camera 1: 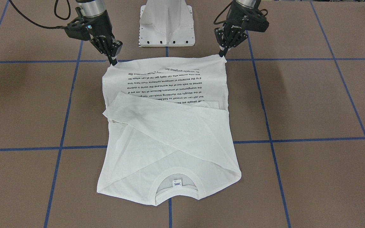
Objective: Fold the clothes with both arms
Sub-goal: 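Lift both hem corners and fold them toward the collar with both grippers, then lower the hem onto the collar edge and open both grippers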
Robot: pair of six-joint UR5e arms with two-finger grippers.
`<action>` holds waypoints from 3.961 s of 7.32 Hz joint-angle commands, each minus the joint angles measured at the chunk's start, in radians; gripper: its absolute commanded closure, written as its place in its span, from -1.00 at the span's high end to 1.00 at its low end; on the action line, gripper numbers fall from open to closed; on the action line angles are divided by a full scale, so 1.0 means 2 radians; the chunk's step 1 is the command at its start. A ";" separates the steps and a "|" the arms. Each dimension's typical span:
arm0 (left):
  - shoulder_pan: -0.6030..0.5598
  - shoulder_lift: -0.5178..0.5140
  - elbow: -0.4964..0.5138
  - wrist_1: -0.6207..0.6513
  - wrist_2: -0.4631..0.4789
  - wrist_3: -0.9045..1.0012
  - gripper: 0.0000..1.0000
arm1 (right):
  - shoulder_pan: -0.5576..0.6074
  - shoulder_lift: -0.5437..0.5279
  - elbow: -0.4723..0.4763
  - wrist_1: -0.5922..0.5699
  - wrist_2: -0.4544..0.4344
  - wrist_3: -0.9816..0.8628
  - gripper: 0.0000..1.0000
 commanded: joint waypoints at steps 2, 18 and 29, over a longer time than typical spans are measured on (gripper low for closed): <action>-0.086 -0.074 0.137 -0.030 -0.010 0.079 -1.00 | 0.095 0.083 -0.133 -0.003 0.021 -0.077 -1.00; -0.121 -0.178 0.428 -0.240 -0.004 0.103 -1.00 | 0.172 0.242 -0.492 0.129 0.054 -0.124 -1.00; -0.155 -0.167 0.432 -0.255 -0.008 0.105 -0.13 | 0.081 0.064 -0.228 0.130 0.033 0.043 0.67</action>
